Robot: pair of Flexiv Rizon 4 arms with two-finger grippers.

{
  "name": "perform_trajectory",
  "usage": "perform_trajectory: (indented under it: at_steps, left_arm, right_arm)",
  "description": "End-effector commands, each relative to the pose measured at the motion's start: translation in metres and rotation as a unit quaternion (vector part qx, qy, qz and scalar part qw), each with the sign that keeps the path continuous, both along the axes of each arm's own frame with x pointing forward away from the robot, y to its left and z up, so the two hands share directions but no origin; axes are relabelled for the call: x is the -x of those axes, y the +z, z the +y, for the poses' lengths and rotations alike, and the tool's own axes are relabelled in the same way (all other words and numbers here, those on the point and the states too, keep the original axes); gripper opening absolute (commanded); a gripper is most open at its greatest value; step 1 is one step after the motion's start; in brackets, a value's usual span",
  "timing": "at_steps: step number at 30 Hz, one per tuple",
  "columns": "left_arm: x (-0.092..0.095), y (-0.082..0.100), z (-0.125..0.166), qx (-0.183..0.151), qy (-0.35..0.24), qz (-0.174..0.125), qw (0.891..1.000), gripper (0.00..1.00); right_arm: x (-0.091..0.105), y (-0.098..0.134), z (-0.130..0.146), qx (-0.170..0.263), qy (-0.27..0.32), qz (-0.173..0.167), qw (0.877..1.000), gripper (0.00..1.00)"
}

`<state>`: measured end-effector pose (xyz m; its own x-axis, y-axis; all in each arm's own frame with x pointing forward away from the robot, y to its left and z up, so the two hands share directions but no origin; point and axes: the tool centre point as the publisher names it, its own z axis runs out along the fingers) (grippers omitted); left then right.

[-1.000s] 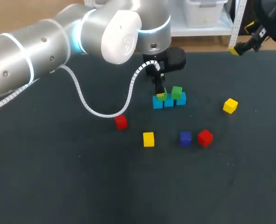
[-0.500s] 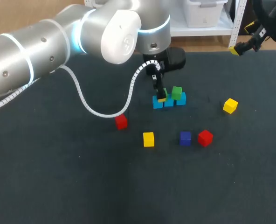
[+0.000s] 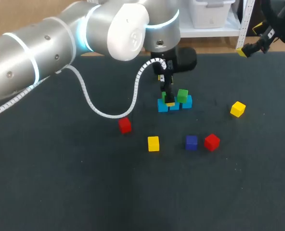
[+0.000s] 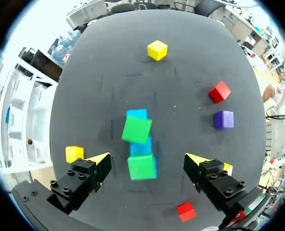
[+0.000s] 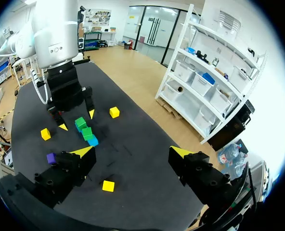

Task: Place the blue cubes, place green cubes on the blue cubes, place the yellow cubes on the green cubes, then place the red cubes on the yellow cubes, and place purple cube on the red cubes.

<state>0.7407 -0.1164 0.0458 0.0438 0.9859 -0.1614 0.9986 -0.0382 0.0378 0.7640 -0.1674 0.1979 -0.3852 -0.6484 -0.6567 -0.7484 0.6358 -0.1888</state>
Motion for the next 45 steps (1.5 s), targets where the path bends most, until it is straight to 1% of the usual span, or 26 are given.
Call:
perform_trajectory:
  at_steps: [1, 3, 5, 6, 12, 21, 27, 29, 30, 32, 33, 36, 40, 45]
  left_arm:
    - [-0.014, 0.000, -0.019, -0.015, -0.014, 0.023, 1.000, 1.00]
    - [-0.015, 0.000, -0.024, -0.017, -0.021, 0.030, 0.999, 1.00]
    - [-0.018, 0.000, -0.029, -0.017, -0.024, 0.028, 0.999, 1.00]
    - [-0.019, -0.001, -0.030, -0.018, -0.028, 0.034, 0.999, 1.00]
    - [-0.020, 0.000, -0.035, -0.020, -0.041, 0.044, 0.998, 1.00]
    - [-0.023, -0.009, -0.035, -0.027, -0.039, 0.044, 0.998, 1.00]
    - [-0.021, -0.012, -0.036, -0.027, -0.037, 0.047, 0.998, 1.00]
    - [-0.021, -0.013, -0.036, -0.025, -0.032, 0.049, 0.998, 0.97]
    - [-0.022, -0.013, -0.036, -0.025, -0.031, 0.048, 0.998, 0.91]
    - [-0.022, -0.013, -0.036, -0.023, -0.027, 0.051, 0.998, 0.57]
    - [-0.022, -0.013, -0.036, -0.022, -0.024, 0.053, 0.998, 0.48]
    - [-0.022, -0.013, -0.035, -0.024, -0.021, 0.053, 0.998, 0.42]
    - [-0.023, -0.015, -0.034, -0.024, -0.017, 0.052, 0.998, 0.37]
    - [-0.023, -0.015, -0.034, -0.024, -0.014, 0.051, 0.998, 0.22]
  right_arm:
    - [0.000, 0.000, 0.000, 0.000, 0.000, 0.000, 1.000, 1.00]
    - [0.000, 0.000, 0.000, 0.000, 0.000, 0.000, 1.000, 1.00]
    - [0.000, 0.000, 0.000, 0.000, 0.000, 0.000, 1.000, 1.00]
    - [0.000, 0.000, 0.000, 0.000, 0.000, 0.000, 1.000, 1.00]
    - [0.000, 0.000, 0.000, 0.000, 0.000, 0.000, 1.000, 1.00]
    - [0.000, 0.000, 0.000, 0.000, 0.000, 0.000, 1.000, 1.00]
    - [0.000, 0.000, 0.000, 0.000, 0.000, 0.000, 1.000, 1.00]
    - [0.000, 0.000, 0.000, 0.000, 0.000, 0.000, 1.000, 1.00]
    - [0.000, 0.000, 0.000, 0.000, 0.000, 0.000, 1.000, 1.00]
    - [0.000, 0.000, 0.000, 0.000, 0.000, 0.000, 1.000, 1.00]
    - [0.000, 0.000, 0.000, 0.000, 0.000, 0.000, 1.000, 1.00]
    - [0.000, 0.000, 0.000, 0.000, 0.000, 0.000, 1.000, 1.00]
    - [0.000, 0.000, 0.000, 0.000, 0.000, 0.000, 1.000, 1.00]
    - [0.000, 0.000, 0.000, 0.000, 0.000, 0.000, 1.000, 1.00]
